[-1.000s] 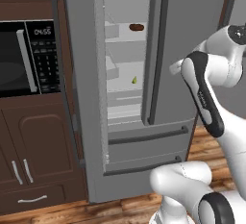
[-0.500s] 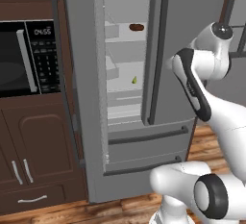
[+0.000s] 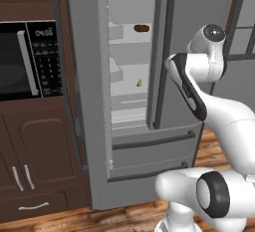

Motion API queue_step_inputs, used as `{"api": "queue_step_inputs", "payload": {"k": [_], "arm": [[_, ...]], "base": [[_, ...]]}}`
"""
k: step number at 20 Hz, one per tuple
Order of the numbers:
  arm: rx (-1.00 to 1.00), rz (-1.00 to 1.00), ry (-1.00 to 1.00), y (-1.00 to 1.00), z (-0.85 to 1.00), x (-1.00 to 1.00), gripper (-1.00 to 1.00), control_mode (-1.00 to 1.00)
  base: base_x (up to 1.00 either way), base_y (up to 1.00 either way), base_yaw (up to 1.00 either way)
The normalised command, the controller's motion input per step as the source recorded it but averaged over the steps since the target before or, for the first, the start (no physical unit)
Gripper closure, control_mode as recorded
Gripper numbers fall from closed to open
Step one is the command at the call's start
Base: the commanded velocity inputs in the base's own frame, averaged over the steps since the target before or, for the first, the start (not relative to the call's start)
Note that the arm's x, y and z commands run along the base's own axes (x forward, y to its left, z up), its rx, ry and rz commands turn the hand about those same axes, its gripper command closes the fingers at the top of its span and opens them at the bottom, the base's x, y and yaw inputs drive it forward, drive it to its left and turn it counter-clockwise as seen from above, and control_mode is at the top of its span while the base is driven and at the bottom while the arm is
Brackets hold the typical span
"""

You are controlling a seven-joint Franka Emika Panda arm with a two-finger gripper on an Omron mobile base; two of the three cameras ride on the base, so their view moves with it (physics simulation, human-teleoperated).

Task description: Take the lemon wedge from the fridge and place it on the plate with fish on the dining counter.

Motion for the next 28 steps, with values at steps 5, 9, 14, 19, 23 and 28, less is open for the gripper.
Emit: {"api": "queue_step_inputs", "payload": {"k": [5,9,14,19,23,28], "arm": [[0.02,0.0,0.0,0.03,0.0,0.43,-1.0,-1.0],[0.0,0.0,0.0,0.0,-0.01,0.51,-1.0,-1.0],[0.0,0.0,0.0,0.0,-0.06,0.69,-1.0,-1.0],[0.01,0.0,0.0,0.0,-0.19,0.62,-1.0,-1.0],[0.03,0.0,0.0,0.0,-0.29,0.68,-1.0,-1.0],[0.04,0.0,0.0,0.0,-0.21,0.63,-1.0,-1.0]], "base": [[0.0,0.0,0.0],[0.0,0.0,0.0],[0.0,0.0,0.0],[0.0,0.0,0.0],[0.0,0.0,0.0],[0.0,0.0,0.0]]}}
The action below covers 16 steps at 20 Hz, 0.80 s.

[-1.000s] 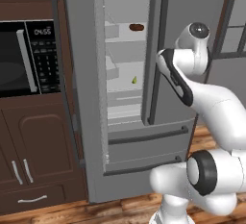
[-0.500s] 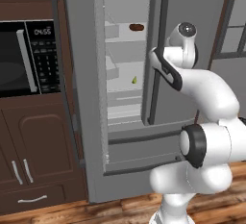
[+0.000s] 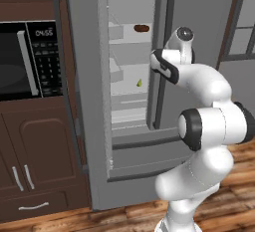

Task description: Take the lemon wedge from the fridge and place it on the plate with fish on the dining counter.

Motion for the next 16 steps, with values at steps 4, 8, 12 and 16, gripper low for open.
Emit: {"api": "queue_step_inputs", "payload": {"k": [4,8,12,16], "arm": [[0.02,0.01,0.0,0.0,-0.2,0.55,-1.0,-1.0],[0.0,0.0,0.0,0.0,-0.21,0.51,-1.0,-1.0],[0.0,0.0,0.0,0.0,-0.12,0.25,1.0,-1.0],[0.0,0.0,0.0,0.0,0.0,0.0,1.0,-1.0]], "base": [[0.0,0.0,0.0],[0.0,0.0,0.0],[0.0,0.0,0.0],[0.0,0.0,0.0]]}}
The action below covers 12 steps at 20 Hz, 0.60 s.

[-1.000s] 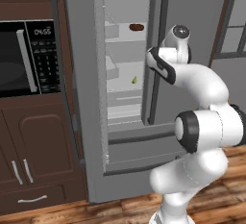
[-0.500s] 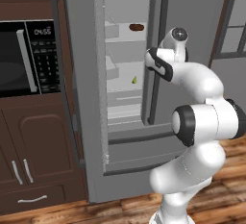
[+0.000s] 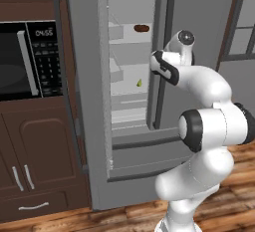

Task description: Take the lemon wedge from the fridge and place it on the plate with fish on the dining counter.

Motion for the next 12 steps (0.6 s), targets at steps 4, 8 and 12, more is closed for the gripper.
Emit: {"api": "queue_step_inputs", "payload": {"k": [4,8,12], "arm": [[0.0,0.0,0.0,0.0,0.0,0.0,1.0,-1.0],[0.0,0.0,0.0,0.0,0.0,-0.05,1.0,-1.0],[0.0,0.0,0.0,-0.1,0.0,-0.76,1.0,-1.0]], "base": [[0.0,0.0,0.0],[0.0,0.0,0.0],[0.0,0.0,0.0]]}}
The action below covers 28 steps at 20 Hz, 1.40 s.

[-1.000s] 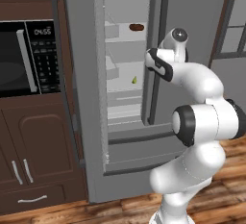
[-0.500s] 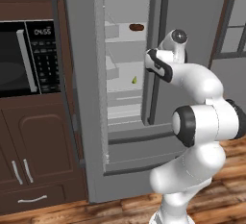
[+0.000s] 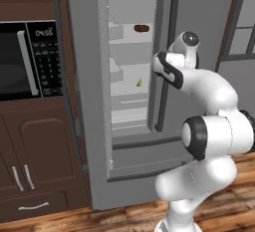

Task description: Take the lemon wedge from the fridge and place it on the plate with fish on the dining counter.

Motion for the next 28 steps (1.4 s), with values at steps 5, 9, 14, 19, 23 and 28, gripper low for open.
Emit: {"api": "queue_step_inputs", "payload": {"k": [5,9,14,19,23,28], "arm": [[0.01,-0.02,-0.05,-0.3,0.06,-1.0,1.0,-1.0],[0.03,-0.05,-0.07,-0.4,0.1,-1.0,1.0,-1.0],[0.07,-0.07,-0.05,-0.5,0.14,-1.0,1.0,-1.0],[0.13,-0.11,0.0,-0.51,0.53,-1.0,1.0,-1.0],[0.13,-0.17,0.0,-0.42,0.9,-0.86,1.0,-1.0],[0.08,-0.19,0.0,-0.23,0.92,-0.93,-1.0,-1.0]], "base": [[0.0,0.0,0.0],[0.0,0.0,0.0],[0.0,0.0,0.0],[0.0,0.0,0.0],[0.0,0.0,0.0],[0.0,0.0,0.0]]}}
